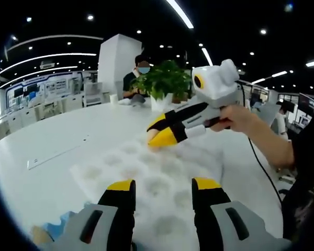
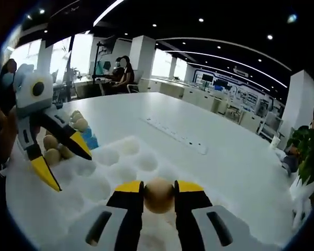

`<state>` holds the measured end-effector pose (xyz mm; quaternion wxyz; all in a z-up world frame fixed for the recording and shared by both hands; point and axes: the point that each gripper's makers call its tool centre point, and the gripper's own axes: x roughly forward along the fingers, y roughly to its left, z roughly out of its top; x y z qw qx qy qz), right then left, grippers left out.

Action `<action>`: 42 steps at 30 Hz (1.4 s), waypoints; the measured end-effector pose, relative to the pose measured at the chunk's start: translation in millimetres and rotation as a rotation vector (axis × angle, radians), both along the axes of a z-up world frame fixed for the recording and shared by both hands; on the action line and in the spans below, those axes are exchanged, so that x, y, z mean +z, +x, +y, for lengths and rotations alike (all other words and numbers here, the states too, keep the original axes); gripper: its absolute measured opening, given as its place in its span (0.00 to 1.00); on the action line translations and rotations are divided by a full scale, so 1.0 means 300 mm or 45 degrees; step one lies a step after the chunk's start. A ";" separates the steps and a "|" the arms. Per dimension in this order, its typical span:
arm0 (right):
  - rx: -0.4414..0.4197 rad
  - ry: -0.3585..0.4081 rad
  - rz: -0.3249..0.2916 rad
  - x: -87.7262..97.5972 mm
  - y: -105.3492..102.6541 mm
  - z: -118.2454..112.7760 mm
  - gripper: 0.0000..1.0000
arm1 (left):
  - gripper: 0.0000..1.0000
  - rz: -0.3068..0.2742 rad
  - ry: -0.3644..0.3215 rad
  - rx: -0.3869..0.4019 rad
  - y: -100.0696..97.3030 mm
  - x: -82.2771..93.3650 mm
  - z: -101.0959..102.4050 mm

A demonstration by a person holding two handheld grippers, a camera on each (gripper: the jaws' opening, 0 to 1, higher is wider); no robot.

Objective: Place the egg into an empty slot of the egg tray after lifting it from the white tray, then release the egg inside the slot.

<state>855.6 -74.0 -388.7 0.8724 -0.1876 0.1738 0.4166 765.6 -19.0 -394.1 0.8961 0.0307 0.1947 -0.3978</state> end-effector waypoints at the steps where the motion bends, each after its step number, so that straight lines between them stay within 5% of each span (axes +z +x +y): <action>1: 0.000 0.001 0.000 0.001 0.000 0.001 0.24 | 0.44 0.004 0.006 -0.002 0.000 -0.006 0.001; 42: 0.090 -0.003 -0.019 0.029 -0.078 0.176 0.23 | 0.45 -0.004 -0.016 0.096 -0.072 -0.001 0.170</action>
